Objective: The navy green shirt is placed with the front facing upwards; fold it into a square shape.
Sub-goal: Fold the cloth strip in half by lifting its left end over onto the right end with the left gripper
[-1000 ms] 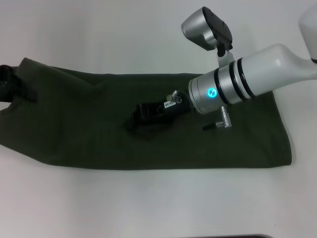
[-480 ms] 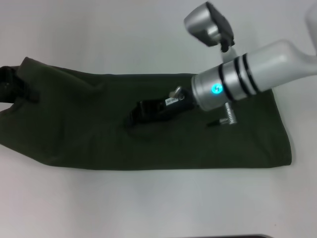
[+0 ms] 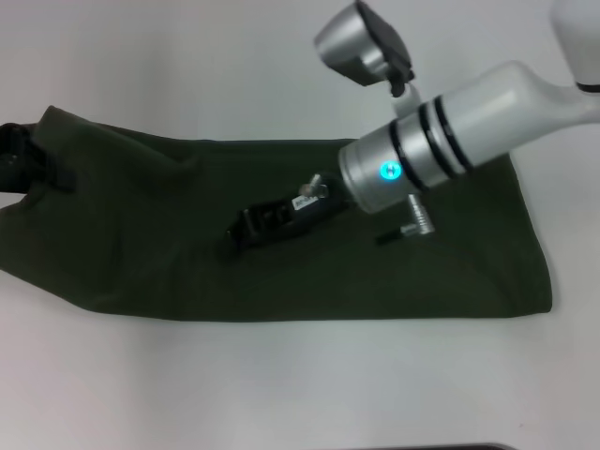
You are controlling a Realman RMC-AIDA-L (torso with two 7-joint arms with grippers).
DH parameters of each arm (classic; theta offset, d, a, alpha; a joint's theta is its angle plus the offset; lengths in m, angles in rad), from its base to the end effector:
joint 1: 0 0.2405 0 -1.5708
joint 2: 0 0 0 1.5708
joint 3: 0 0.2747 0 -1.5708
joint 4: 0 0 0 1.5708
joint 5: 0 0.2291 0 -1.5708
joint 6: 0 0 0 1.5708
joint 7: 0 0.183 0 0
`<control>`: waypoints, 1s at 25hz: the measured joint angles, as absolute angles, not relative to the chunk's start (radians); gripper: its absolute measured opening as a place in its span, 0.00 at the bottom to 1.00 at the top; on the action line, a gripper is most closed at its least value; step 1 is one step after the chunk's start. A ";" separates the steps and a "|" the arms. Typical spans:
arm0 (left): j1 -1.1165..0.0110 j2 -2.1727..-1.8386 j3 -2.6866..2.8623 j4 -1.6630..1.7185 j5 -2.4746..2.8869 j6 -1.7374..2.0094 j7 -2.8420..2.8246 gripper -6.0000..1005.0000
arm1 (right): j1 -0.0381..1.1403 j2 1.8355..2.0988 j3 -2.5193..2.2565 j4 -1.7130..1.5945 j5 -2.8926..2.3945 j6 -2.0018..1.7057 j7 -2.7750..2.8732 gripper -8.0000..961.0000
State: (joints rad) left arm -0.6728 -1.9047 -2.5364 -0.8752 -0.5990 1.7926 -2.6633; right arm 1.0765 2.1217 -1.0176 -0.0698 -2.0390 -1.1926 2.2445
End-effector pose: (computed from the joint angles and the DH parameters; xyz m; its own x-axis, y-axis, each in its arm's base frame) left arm -0.3025 0.3836 0.0588 0.0730 0.9868 0.1448 0.9933 -0.0589 -0.0991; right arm 0.1651 0.3743 -0.1960 0.4074 -0.9132 0.0042 -0.9000 -0.4007 0.1718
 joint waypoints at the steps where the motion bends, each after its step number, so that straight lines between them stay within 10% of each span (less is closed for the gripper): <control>1: -0.673 -1.907 -2.537 -0.879 -0.599 1.794 -2.663 0.08 | 1.116 2.122 -1.019 -0.023 -2.042 -1.155 2.244 0.02; 25: -0.707 -1.940 -2.538 -0.899 -0.601 1.788 -2.666 0.08 | 1.138 2.114 -0.973 0.003 -2.112 -1.156 2.258 0.02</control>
